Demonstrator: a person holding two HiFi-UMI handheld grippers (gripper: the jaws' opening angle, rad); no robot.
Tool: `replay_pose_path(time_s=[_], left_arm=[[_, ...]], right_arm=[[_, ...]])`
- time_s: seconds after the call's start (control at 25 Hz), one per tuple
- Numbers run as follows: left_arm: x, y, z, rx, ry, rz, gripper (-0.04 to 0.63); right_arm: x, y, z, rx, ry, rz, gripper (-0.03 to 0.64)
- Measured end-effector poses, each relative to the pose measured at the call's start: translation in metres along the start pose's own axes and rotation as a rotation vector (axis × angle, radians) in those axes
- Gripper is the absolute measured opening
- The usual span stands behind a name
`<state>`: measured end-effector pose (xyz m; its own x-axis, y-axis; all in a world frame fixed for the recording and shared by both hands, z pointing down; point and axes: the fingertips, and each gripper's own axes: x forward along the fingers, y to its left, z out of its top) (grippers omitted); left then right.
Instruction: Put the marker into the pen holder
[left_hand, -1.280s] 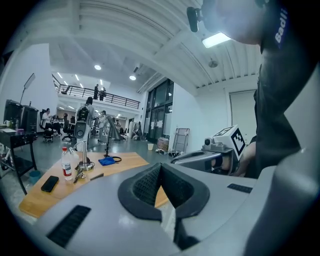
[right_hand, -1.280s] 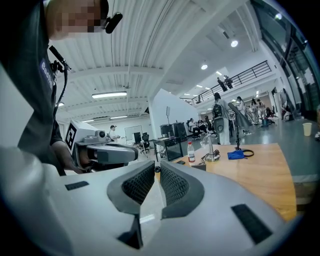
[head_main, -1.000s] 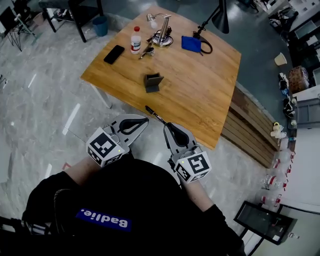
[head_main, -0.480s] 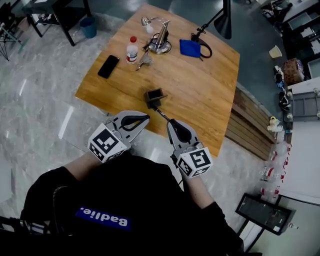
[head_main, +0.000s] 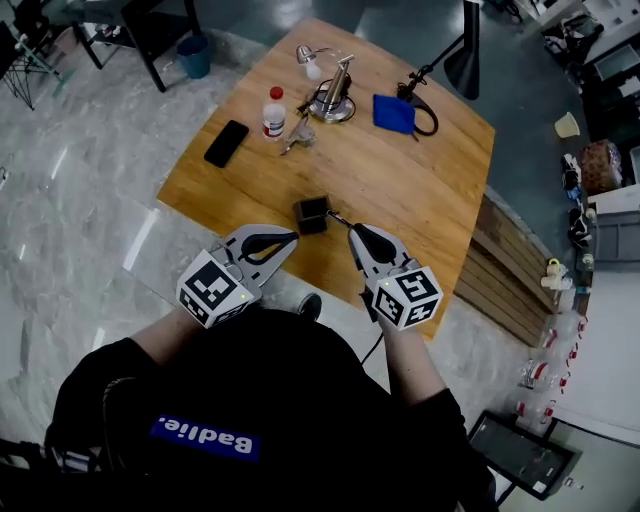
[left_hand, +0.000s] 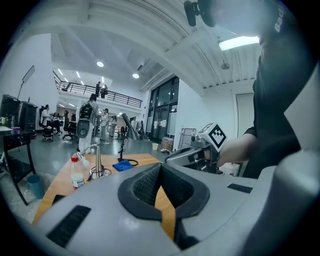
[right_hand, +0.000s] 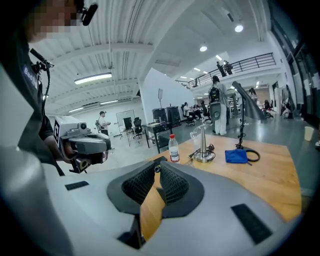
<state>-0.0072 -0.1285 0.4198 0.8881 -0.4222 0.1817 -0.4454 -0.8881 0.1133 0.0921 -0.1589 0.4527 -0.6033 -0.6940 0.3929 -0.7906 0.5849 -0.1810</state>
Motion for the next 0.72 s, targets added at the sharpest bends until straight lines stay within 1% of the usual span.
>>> replay_pose_path(time_s=[0.2,0.32,0.56,0.72], left_arm=[[0.006,0.008,0.002,-0.013,-0.003,0.069,0.009],[0.012,0.011,0.006,-0.017,-0.017,0.090,0.009],[0.017,0.016,0.002,-0.040,-0.013,0.145,0.009],[0.015,0.018,-0.007,-0.065,0.000,0.178,0.009]], right_arm=[[0.021,-0.030,-0.006,0.028,0.087,0.075,0.040],[0.035,-0.043,-0.013,0.035,0.141,0.121,0.040],[0.069,-0.065,-0.039,0.058,0.326,0.253,0.040],[0.091,-0.077,-0.051,0.080,0.414,0.330,0.040]])
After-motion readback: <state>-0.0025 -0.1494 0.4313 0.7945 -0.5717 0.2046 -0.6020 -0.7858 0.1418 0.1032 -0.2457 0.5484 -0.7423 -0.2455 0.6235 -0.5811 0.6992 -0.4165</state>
